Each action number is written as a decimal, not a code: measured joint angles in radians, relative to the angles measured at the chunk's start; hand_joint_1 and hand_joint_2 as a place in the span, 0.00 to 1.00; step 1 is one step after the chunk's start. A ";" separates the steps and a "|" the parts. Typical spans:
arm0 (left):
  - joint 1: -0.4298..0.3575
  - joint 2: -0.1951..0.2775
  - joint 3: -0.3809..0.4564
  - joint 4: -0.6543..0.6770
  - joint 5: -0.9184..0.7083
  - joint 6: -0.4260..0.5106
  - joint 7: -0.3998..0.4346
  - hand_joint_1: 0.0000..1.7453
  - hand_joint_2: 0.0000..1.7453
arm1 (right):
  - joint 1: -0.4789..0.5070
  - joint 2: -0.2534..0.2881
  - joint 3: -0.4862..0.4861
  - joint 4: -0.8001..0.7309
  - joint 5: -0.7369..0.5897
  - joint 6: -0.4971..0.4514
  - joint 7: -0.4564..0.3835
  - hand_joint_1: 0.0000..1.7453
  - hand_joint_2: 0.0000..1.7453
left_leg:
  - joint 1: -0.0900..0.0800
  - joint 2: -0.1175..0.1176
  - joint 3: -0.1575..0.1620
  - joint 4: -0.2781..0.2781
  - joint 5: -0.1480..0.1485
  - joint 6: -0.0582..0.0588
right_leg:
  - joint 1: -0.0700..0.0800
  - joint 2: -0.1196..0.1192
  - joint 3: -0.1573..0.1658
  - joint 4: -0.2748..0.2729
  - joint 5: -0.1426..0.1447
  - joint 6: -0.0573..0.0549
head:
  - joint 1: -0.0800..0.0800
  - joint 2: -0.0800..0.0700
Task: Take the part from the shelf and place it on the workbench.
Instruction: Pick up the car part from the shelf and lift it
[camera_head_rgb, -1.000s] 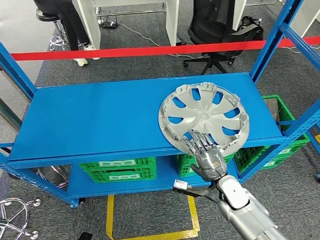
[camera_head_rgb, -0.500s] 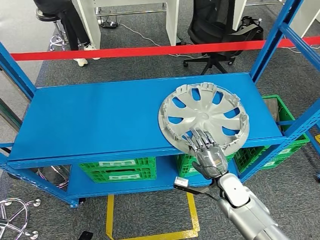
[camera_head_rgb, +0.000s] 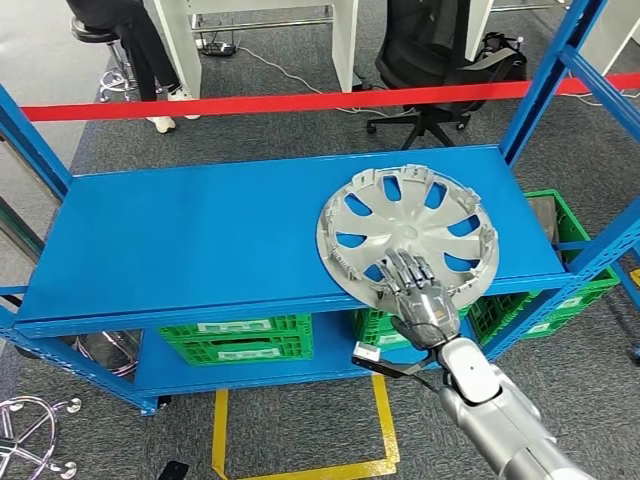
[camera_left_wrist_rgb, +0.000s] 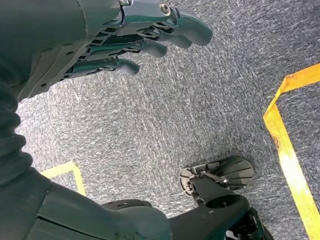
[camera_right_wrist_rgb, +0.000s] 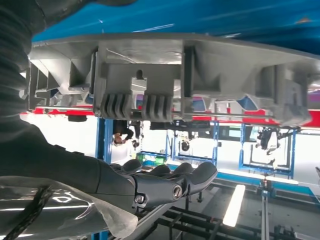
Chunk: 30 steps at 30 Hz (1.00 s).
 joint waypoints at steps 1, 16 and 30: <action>0.000 0.000 0.000 0.000 0.000 0.000 0.000 0.00 1.00 | -0.002 0.000 -0.001 0.004 0.001 0.000 0.000 0.30 1.00 | 0.000 0.000 0.000 0.000 0.000 0.000 | 0.000 0.000 0.000 0.000 0.000 0.000 | 0.000 0.000; -0.005 -0.004 0.000 0.000 0.000 0.009 0.001 0.00 1.00 | -0.015 0.000 -0.001 0.052 0.002 0.008 0.003 1.00 1.00 | 0.000 0.000 0.000 0.000 0.000 0.000 | 0.000 0.000 0.000 0.000 0.000 0.000 | 0.000 0.000; 0.001 -0.026 0.019 0.000 0.003 0.079 -0.003 0.00 1.00 | 0.086 0.007 -0.017 -0.106 0.056 -0.026 -0.065 1.00 1.00 | -0.001 0.000 -0.002 0.000 0.000 0.000 | 0.000 0.000 -0.002 0.000 0.000 0.000 | 0.000 0.000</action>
